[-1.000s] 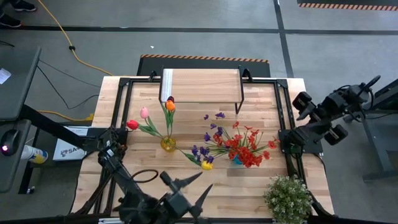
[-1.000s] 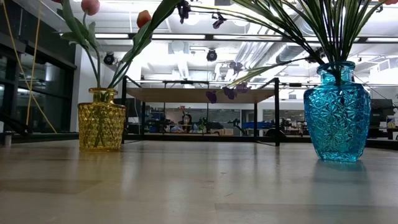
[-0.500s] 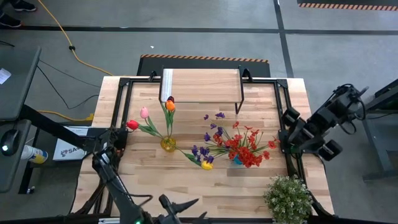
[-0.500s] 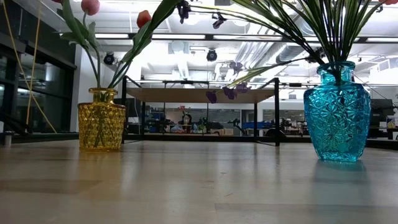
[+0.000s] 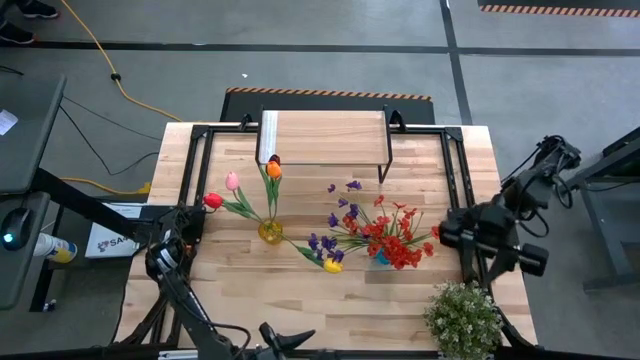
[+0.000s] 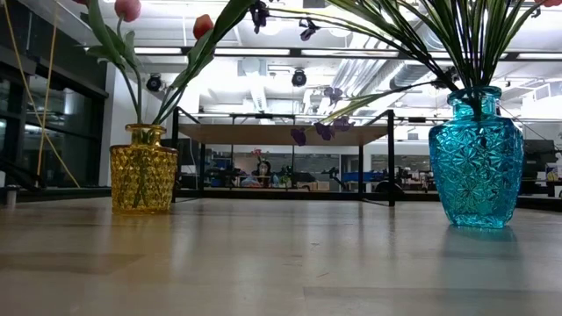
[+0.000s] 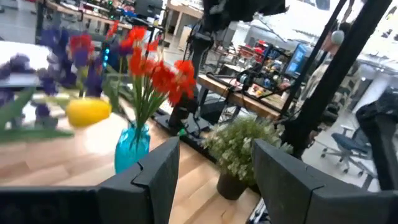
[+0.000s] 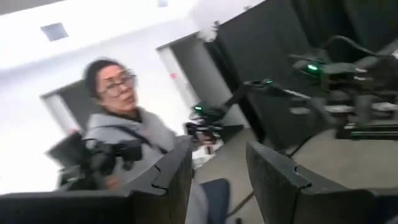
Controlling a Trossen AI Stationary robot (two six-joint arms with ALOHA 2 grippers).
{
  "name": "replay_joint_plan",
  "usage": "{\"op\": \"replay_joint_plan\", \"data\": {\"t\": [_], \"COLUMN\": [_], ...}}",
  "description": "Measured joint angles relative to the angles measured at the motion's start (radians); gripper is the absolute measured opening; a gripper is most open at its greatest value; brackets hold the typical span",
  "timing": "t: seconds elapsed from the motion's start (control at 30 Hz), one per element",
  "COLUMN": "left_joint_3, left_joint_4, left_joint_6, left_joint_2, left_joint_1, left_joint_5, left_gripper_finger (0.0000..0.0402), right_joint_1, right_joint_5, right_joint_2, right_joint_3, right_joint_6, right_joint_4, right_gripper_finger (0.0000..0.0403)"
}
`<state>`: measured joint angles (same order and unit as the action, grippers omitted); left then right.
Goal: Pick and place flowers into a vace then onto a shelf
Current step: Put the blue vase with flowers on the shelf
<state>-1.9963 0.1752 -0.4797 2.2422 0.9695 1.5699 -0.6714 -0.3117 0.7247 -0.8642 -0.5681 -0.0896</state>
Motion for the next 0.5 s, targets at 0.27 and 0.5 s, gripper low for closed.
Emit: {"op": "replay_joint_plan", "data": {"t": [0.27,0.5], "left_joint_3": [0.147,0.195], "left_joint_4": [0.001,-0.072], "left_joint_6": [-0.283,-0.435], "left_joint_2": [0.001,0.0], "left_joint_1": [-0.003,-0.037], "left_joint_5": [-0.1,-0.213], "left_gripper_finger": [0.0232,0.0232], "right_joint_1": [-0.101,-0.181], "right_joint_5": [-0.025,0.053], "right_joint_2": [0.045,0.059], "right_joint_3": [0.0,0.0], "right_joint_6": [-0.105,-0.34], "right_joint_4": [0.017,0.285], "right_gripper_finger": [0.0142,0.0142]}}
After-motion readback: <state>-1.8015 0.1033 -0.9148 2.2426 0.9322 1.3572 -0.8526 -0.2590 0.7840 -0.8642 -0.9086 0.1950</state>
